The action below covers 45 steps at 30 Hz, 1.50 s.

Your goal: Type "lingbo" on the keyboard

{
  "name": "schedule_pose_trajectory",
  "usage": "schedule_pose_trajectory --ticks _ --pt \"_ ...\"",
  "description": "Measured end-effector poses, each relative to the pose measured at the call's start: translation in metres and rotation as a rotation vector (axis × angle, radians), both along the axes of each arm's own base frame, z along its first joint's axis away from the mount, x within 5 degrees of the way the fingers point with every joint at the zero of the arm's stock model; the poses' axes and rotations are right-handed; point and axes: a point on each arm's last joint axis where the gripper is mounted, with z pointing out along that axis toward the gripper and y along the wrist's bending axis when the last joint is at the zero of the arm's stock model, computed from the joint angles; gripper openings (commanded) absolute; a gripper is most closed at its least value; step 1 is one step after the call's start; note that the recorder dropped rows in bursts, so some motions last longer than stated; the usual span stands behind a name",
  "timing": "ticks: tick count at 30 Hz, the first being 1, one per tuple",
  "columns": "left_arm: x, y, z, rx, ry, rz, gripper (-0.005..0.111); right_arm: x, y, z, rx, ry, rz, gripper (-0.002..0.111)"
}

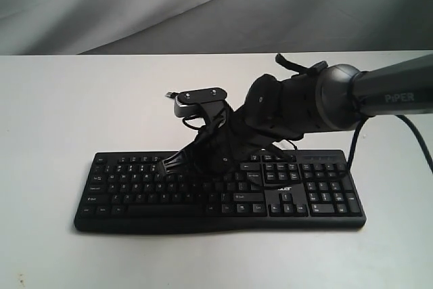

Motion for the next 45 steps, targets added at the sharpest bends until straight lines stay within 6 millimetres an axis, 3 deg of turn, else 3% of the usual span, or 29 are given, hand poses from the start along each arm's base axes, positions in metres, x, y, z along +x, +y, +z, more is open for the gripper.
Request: schedule_pose_trajectory --ticks 33,40,45 --pt "0.0 0.0 0.0 0.0 0.0 0.0 0.001 0.004 0.0 -0.012 -0.01 -0.016 -0.014 0.0" --pt "0.0 0.0 0.0 0.0 0.0 0.0 0.001 0.005 0.002 -0.011 -0.005 -0.016 -0.016 0.0" --pt "0.0 0.0 0.0 0.0 0.0 0.0 0.001 0.003 0.002 0.002 0.012 -0.023 -0.003 0.0"
